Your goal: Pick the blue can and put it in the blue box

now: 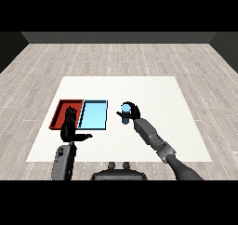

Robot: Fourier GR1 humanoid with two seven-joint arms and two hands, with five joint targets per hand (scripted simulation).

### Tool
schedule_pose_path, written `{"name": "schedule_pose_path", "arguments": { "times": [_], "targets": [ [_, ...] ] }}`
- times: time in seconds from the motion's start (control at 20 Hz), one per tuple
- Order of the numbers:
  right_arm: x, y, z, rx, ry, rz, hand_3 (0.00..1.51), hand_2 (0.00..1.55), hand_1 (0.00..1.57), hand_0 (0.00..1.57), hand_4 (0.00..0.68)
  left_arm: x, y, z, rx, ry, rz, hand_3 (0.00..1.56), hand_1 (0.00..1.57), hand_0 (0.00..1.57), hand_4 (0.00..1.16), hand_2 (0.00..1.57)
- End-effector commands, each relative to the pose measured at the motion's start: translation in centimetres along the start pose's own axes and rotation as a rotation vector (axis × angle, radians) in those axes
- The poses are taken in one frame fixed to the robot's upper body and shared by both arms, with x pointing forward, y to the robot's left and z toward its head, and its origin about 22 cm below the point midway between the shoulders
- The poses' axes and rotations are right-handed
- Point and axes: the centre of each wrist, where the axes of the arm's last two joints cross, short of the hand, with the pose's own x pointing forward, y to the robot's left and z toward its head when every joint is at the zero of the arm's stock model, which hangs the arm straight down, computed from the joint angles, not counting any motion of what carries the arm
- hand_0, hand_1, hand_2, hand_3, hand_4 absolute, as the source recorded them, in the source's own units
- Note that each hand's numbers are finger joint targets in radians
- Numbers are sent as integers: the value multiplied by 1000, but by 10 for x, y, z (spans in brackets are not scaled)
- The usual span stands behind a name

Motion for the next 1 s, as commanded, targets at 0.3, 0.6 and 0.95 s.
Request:
{"name": "schedule_pose_path", "arguments": {
  "times": [0.3,0.6,0.95],
  "targets": [
    [20,3,-12,-5,-69,40,1413,1461,1512,1512,655,2,-8,7,-15,23,26,0,0,0,0,0],
    [46,3,-20,21,-157,50,1411,1453,1474,1474,643,-22,-24,6,-83,70,-28,0,0,0,0,0],
    [46,28,-17,103,-316,57,1411,1428,1441,1441,665,-28,-72,-12,-151,148,43,0,0,0,0,0]
  ]
}}
